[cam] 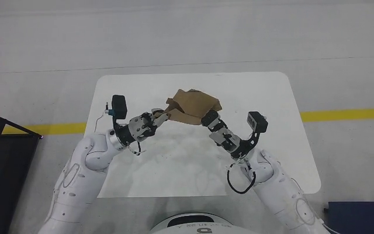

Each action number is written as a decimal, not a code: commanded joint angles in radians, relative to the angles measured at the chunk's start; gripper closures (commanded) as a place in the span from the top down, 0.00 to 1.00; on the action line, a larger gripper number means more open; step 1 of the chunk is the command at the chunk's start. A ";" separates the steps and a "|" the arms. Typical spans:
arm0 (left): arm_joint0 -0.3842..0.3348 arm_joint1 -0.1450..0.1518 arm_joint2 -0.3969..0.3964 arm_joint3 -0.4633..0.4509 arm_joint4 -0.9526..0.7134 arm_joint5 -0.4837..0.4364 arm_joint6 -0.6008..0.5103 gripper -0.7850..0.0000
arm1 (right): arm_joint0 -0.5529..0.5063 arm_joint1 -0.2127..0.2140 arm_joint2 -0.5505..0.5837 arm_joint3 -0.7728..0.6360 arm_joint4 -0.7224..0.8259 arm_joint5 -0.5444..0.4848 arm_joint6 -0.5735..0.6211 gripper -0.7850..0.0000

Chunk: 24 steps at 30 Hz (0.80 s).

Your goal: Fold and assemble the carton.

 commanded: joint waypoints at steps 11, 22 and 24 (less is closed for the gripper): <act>0.001 0.002 0.010 0.005 0.017 -0.064 0.017 0.00 | -0.016 0.004 0.050 0.023 0.087 0.007 -0.005 0.96; 0.008 0.003 0.010 0.002 0.022 -0.052 0.041 0.00 | -0.013 0.013 -0.037 -0.016 0.261 -0.011 0.163 0.90; 0.009 0.003 0.011 0.000 0.025 -0.054 0.043 0.00 | -0.013 0.017 -0.043 -0.026 0.290 -0.011 0.193 0.82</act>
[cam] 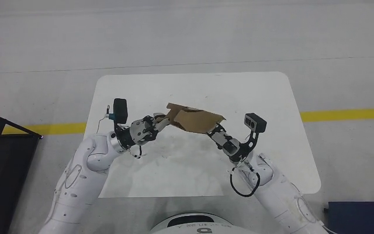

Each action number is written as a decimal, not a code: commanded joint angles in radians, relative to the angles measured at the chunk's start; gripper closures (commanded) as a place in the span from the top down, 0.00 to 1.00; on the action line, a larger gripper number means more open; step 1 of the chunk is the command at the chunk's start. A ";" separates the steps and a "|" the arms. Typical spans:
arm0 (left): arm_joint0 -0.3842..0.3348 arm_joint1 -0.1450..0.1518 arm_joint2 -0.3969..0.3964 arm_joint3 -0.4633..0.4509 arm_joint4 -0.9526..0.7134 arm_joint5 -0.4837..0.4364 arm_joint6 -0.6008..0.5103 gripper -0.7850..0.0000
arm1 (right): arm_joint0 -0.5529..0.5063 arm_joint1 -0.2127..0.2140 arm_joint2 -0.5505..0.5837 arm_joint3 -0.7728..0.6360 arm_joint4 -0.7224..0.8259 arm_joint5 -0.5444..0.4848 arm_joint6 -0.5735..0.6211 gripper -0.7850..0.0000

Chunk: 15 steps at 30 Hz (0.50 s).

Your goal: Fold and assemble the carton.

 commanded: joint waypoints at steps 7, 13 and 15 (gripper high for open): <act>0.012 0.000 0.002 -0.006 0.015 0.003 0.008 0.00 | -0.018 0.012 0.011 -0.033 0.027 0.000 0.079 0.40; 0.027 -0.002 0.006 -0.015 0.012 0.039 0.024 0.00 | -0.035 0.017 0.016 -0.027 0.011 0.000 0.102 0.00; 0.032 -0.004 0.003 -0.017 0.010 0.070 0.041 0.44 | -0.039 0.018 0.020 -0.016 -0.010 0.000 0.108 0.00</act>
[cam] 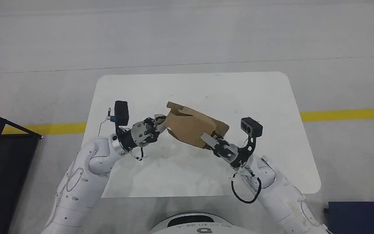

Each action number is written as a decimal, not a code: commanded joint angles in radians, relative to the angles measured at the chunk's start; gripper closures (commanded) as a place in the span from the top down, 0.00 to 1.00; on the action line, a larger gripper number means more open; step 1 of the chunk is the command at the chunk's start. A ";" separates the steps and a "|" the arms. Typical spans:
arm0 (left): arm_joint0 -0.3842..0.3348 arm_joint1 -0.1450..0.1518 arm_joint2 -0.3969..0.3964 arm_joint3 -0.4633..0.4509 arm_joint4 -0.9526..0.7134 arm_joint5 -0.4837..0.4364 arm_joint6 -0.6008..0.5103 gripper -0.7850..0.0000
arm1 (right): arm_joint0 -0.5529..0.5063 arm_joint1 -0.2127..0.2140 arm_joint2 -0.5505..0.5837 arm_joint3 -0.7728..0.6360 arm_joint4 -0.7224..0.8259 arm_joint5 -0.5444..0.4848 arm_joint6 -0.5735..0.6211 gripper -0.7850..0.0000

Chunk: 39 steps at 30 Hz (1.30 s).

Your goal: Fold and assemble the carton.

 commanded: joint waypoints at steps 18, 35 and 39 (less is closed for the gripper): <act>0.054 0.001 -0.003 0.016 0.151 -0.014 0.055 1.00 | -0.012 0.002 0.061 0.065 0.121 0.031 -0.097 0.00; -0.026 -0.044 0.165 0.078 0.198 0.233 0.143 1.00 | -0.002 0.013 -0.065 0.005 0.486 0.082 0.187 0.00; -0.027 -0.047 0.168 0.083 0.214 0.255 0.160 1.00 | 0.006 0.021 -0.104 -0.010 0.694 0.153 0.346 0.00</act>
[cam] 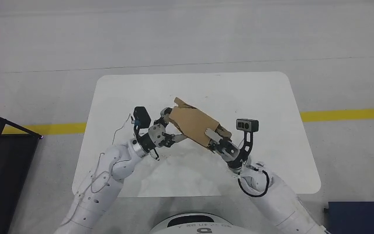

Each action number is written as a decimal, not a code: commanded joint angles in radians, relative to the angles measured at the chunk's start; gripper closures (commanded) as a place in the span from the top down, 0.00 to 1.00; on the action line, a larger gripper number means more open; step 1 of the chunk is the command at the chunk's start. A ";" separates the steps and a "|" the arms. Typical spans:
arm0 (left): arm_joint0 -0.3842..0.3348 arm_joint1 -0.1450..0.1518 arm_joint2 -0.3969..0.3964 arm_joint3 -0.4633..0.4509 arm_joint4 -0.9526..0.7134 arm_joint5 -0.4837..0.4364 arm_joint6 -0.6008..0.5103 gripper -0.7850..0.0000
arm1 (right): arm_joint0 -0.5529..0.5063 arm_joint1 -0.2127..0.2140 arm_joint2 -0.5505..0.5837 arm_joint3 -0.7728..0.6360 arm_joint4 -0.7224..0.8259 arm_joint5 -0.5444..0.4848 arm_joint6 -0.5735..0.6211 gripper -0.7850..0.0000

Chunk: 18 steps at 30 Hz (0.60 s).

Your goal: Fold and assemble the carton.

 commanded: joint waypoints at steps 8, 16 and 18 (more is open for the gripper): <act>0.031 0.003 -0.032 -0.047 -0.031 0.004 0.018 1.00 | 0.028 0.010 0.043 0.047 0.440 0.097 0.255 0.00; 0.107 0.015 -0.154 -0.090 -0.150 0.018 0.087 1.00 | 0.026 -0.008 0.075 0.068 0.823 0.219 0.393 0.00; 0.114 0.015 -0.172 -0.112 -0.204 0.020 0.092 1.00 | 0.028 -0.017 0.068 0.086 0.911 0.265 0.443 0.00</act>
